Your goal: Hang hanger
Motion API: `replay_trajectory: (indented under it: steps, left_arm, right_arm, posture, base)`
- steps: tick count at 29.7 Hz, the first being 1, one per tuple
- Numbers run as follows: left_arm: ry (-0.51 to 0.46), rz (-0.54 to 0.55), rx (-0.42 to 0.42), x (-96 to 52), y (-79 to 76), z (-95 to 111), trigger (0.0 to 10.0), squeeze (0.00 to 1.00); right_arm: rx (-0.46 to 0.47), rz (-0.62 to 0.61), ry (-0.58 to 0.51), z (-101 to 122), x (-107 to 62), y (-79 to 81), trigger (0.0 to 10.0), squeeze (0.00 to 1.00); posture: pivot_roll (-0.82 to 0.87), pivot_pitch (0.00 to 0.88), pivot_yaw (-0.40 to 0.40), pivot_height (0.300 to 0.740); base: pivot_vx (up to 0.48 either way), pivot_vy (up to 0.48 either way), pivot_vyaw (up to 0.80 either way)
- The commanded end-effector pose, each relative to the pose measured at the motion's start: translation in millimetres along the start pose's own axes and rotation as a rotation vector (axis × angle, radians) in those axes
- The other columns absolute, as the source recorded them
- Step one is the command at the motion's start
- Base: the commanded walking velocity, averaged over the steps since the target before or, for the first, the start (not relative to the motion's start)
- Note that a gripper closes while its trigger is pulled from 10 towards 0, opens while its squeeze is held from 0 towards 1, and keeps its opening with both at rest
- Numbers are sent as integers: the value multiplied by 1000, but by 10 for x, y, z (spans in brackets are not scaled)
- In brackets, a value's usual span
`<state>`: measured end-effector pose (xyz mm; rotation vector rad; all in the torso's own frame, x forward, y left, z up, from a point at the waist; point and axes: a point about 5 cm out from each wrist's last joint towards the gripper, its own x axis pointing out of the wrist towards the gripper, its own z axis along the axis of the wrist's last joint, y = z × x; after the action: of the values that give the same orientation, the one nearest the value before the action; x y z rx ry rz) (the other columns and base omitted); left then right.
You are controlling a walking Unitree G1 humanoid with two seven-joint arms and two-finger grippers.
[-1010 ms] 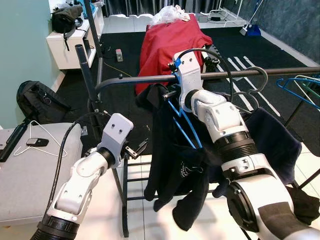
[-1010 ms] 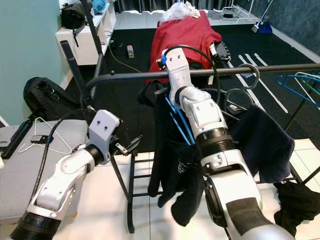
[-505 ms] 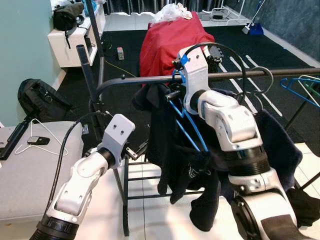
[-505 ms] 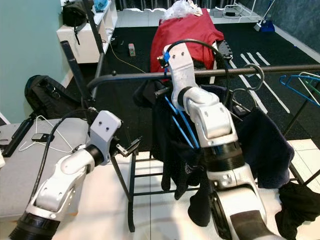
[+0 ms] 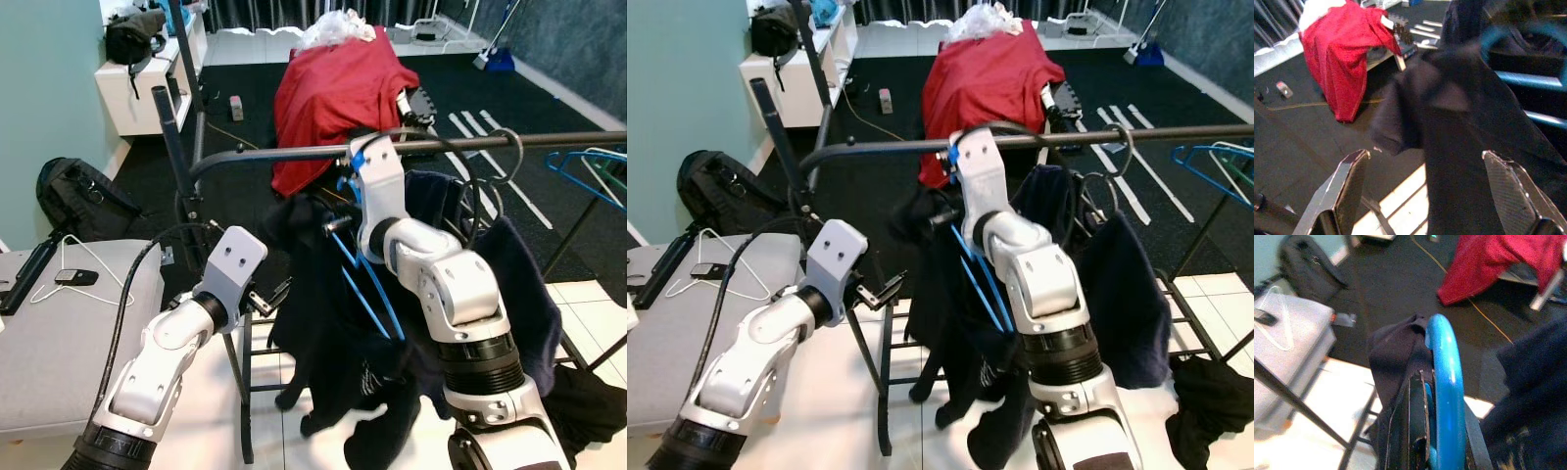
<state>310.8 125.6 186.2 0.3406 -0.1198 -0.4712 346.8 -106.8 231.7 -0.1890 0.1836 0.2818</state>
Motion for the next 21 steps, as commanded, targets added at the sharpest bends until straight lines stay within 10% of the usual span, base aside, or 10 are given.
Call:
replay_trajectory:
  steps: [1,9,10,15,16,21]
  left_arm:
    - [25,3,2,-13,-23,-44,10000,0]
    - [46,237,-91,-64,144,-119,10000,0]
    - [59,283,-111,-81,202,-135,10000,0]
    - [59,283,-111,-81,202,-135,10000,0]
    - [70,383,-184,-133,332,-167,10000,0]
    - [75,405,-205,-116,376,-168,10000,0]
  right_arm:
    - [-10,-9,-55,99,-18,2,0,0]
    - [20,116,-201,-131,-131,100,314,0]
    - [47,121,-200,-146,-149,95,4196,0]
    - [47,121,-200,-146,-149,95,4196,0]
    - [123,32,-220,-107,-156,49,10000,0]
    - [122,29,-257,-69,-106,61,10000,0]
  posture:
    - [-13,177,42,740]
    - [6,175,41,740]
    - [8,171,19,740]
    - [8,171,19,740]
    - [-4,179,41,740]
    - [-19,180,30,740]
  base:
    - [0,0,0]
    - [0,0,0]
    - [0,0,0]
    - [0,0,0]
    - [0,0,0]
    - [0,0,0]
